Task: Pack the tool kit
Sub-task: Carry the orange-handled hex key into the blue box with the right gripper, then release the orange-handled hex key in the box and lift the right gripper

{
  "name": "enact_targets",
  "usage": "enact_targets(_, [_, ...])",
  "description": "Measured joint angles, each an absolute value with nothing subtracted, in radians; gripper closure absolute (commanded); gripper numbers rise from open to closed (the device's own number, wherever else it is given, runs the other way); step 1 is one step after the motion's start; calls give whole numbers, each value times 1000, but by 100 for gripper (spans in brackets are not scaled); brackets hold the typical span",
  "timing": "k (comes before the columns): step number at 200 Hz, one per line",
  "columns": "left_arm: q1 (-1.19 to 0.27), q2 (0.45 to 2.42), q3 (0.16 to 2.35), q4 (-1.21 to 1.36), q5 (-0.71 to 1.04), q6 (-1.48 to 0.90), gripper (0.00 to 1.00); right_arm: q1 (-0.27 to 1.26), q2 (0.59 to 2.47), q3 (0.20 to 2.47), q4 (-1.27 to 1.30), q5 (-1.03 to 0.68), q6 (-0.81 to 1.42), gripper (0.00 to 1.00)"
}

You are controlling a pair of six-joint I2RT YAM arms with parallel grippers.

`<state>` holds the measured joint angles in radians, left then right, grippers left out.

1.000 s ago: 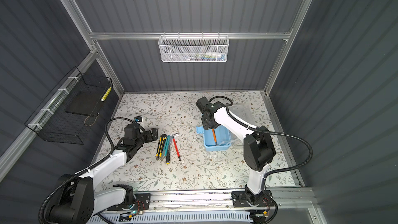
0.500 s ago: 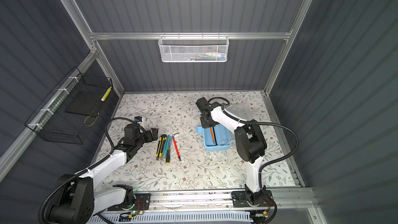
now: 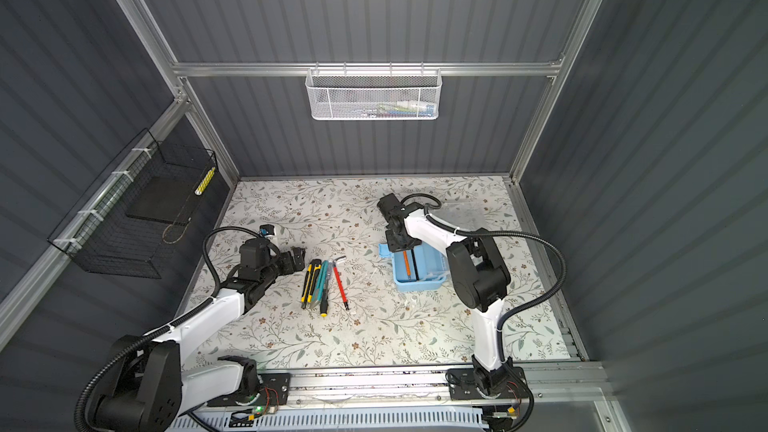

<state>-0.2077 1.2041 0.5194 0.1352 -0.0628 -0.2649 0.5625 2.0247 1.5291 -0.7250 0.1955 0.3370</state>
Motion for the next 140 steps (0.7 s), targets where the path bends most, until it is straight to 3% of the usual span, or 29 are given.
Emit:
enact_targets(55, [-208,1205,519,135,-63,-265,0,549,2061,1517,-704,190,340,100])
enact_targets(88, [-208,1205,519,135,-63,-265,0,545,2072,1517,-694,183,340,84])
enact_targets(140, [-208,1205,519,136,-63,-265,0,545,2072,1519,-702,191,338,70])
